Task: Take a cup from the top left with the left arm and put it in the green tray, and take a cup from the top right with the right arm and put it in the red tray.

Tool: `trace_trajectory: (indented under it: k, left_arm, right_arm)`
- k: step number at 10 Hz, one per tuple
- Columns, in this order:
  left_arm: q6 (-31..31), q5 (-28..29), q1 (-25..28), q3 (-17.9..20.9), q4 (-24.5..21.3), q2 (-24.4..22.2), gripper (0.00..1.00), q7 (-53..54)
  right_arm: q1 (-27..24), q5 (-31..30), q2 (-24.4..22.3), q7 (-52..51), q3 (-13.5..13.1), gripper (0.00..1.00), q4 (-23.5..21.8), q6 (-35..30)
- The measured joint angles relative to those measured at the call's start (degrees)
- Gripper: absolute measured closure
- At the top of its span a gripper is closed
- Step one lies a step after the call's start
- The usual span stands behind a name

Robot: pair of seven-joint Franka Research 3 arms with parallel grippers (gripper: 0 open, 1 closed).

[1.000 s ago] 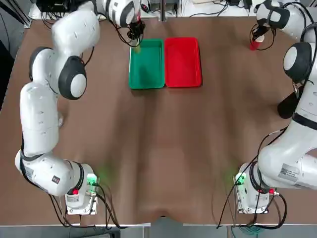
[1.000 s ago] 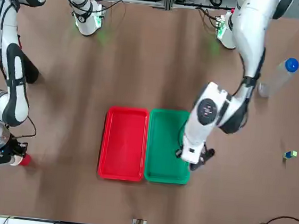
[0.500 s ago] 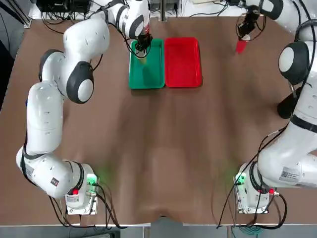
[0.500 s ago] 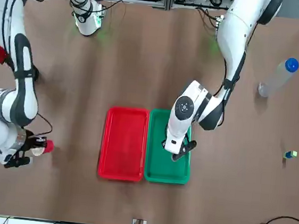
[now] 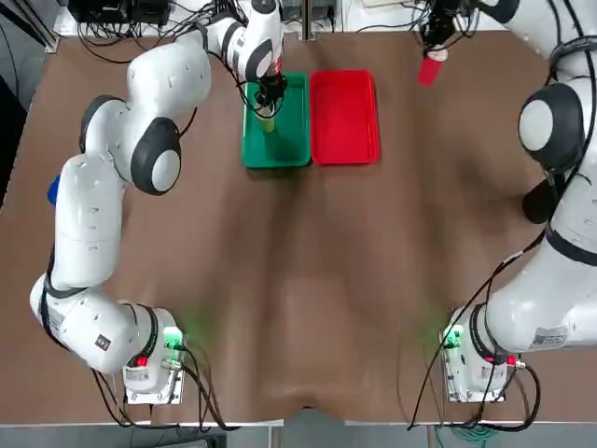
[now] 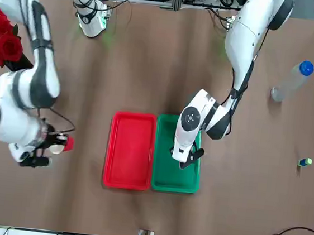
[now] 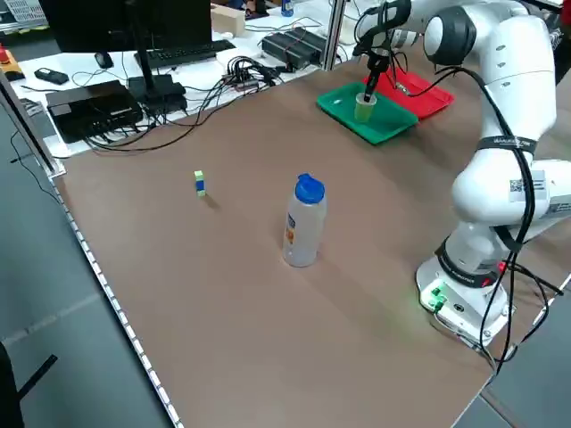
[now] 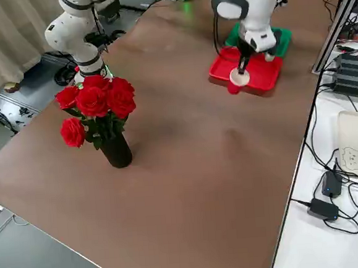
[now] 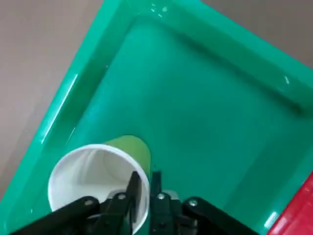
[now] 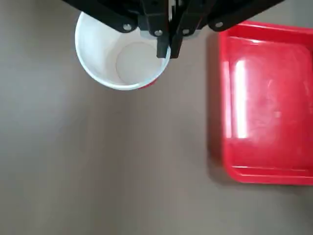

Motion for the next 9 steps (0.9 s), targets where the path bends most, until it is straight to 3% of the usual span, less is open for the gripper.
trace_trajectory:
  k: [5, 6, 7, 9]
  left_arm:
    - [0.2, 0.0, 0.0, 0.1, 2.0, -2.6, 0.09, -0.1]
    - [0.1, 0.0, 0.1, 0.1, 2.1, -4.2, 0.01, -0.1]
    - [-0.9, 0.0, 0.4, 0.3, 2.1, -6.0, 0.00, -0.1]
    - [-7.1, 0.0, 2.2, 0.9, 2.3, -10.2, 0.00, 1.8]
  right_arm:
    - [18.4, 3.2, -2.4, 7.2, 1.2, 0.96, -0.3, 2.5]
    - [23.2, 3.2, -2.3, 11.3, 1.1, 0.96, -0.6, 6.7]
    - [27.0, 2.9, -2.1, 15.2, 0.9, 0.97, -1.0, 9.6]
    - [29.0, 1.6, -0.2, 17.1, 0.4, 0.97, -2.2, 13.2]
